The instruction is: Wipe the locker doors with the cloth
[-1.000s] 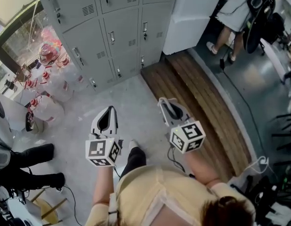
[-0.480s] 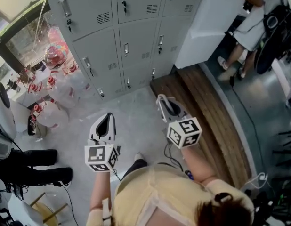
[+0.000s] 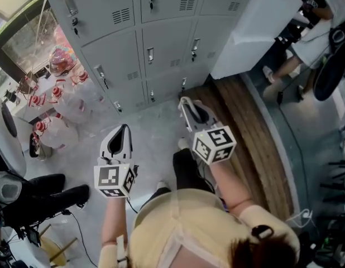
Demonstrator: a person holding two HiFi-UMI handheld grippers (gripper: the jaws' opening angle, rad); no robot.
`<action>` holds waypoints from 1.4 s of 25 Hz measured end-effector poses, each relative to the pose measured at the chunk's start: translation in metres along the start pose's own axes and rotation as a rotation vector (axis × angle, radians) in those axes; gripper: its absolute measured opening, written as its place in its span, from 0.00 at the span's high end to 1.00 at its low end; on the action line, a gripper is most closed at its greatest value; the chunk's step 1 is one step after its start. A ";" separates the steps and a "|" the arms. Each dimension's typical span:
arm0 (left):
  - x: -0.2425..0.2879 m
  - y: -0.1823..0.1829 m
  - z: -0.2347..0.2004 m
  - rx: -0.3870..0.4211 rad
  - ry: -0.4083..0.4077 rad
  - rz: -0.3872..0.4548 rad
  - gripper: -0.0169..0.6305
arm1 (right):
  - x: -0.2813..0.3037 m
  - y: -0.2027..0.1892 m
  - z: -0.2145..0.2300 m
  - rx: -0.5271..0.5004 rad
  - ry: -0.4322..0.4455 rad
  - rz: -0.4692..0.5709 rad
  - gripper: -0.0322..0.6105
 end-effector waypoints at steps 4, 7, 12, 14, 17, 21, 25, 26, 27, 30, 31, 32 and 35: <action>0.034 0.010 -0.007 -0.024 0.056 0.036 0.97 | 0.039 0.004 0.025 0.007 0.053 0.020 0.92; 0.070 0.020 -0.014 -0.042 0.100 0.062 0.97 | 0.076 0.009 0.049 -0.003 0.106 0.021 0.92; 0.129 0.034 -0.021 -0.065 0.150 0.100 0.97 | 0.139 0.014 0.091 -0.007 0.173 0.010 0.92; 0.147 0.036 -0.023 -0.070 0.167 0.102 0.97 | 0.159 0.015 0.102 -0.012 0.200 0.004 0.92; 0.172 0.036 -0.026 -0.074 0.197 0.097 0.97 | 0.186 0.015 0.117 -0.023 0.235 0.012 0.92; 0.200 0.040 -0.029 -0.064 0.231 0.092 0.97 | 0.216 0.019 0.132 -0.023 0.268 0.016 0.92; 0.219 0.044 -0.033 -0.079 0.279 0.090 0.97 | 0.245 0.020 0.137 -0.025 0.321 0.013 0.92; 0.223 0.044 -0.035 -0.077 0.293 0.090 0.97 | 0.253 0.019 0.138 -0.025 0.334 0.013 0.92; 0.227 0.044 -0.037 -0.079 0.308 0.090 0.97 | 0.260 0.019 0.139 -0.025 0.347 0.012 0.92; 0.237 0.046 -0.045 -0.091 0.349 0.096 0.97 | 0.281 0.018 0.140 -0.022 0.380 0.014 0.92; 0.241 0.047 -0.047 -0.097 0.361 0.101 0.97 | 0.288 0.018 0.140 -0.023 0.391 0.017 0.92; 0.244 0.048 -0.049 -0.106 0.371 0.107 0.97 | 0.295 0.019 0.140 -0.025 0.403 0.020 0.92; 0.255 0.051 -0.052 -0.127 0.402 0.125 0.97 | 0.315 0.019 0.139 -0.036 0.435 0.020 0.92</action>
Point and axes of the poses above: the fingertips, and each gripper's own axes: x forward along the fingers, z to its right, y out of its top, the point moved 5 cm from there along -x, backward along the fingers, and after that the axes turned 14 degrees about -x, right-handed, at the moved point
